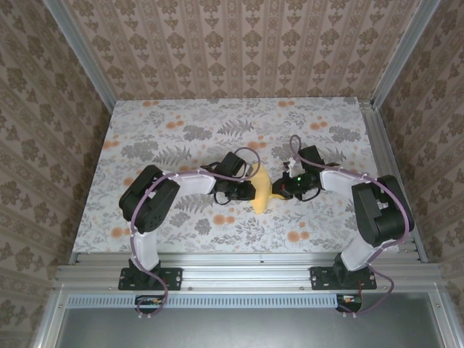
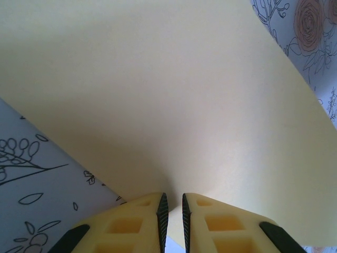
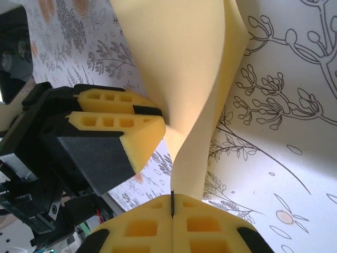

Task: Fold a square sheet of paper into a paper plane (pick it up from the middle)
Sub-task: Third fold the triangle at the center of the table.

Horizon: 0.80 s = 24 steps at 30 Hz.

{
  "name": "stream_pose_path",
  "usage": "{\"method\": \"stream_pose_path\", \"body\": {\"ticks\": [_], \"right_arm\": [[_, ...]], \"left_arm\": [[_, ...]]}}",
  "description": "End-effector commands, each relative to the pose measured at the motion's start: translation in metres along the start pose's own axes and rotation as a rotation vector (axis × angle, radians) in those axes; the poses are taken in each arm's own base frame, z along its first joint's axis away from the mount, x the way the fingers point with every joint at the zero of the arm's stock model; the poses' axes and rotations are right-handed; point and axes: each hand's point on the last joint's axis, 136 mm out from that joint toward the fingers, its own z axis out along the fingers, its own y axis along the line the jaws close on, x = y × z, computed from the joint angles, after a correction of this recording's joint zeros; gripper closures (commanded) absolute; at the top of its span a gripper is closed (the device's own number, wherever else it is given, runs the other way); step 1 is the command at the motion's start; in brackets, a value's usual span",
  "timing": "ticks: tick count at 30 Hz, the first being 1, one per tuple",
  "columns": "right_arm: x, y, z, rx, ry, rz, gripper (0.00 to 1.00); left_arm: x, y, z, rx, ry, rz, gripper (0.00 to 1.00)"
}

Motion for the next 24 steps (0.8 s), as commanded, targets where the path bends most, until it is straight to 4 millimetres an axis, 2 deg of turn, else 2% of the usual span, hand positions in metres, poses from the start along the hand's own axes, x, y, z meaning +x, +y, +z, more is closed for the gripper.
{"method": "stream_pose_path", "body": {"ticks": [1,6,14,24], "right_arm": [[-0.007,0.015,0.004,-0.067,0.002,0.001,0.96],[-0.014,0.021,0.015,-0.080,0.001,0.007,0.96],[-0.025,0.018,0.031,-0.057,-0.007,0.019,0.97],[-0.026,0.007,0.050,0.015,0.023,0.018,0.97]], "left_arm": [[0.019,0.021,0.011,-0.054,0.072,-0.020,0.80],[0.016,0.018,0.011,-0.037,0.062,-0.022,0.80],[0.016,0.013,0.009,0.000,0.043,-0.033,0.81],[0.004,0.002,-0.003,0.062,-0.001,-0.042,0.80]]}}
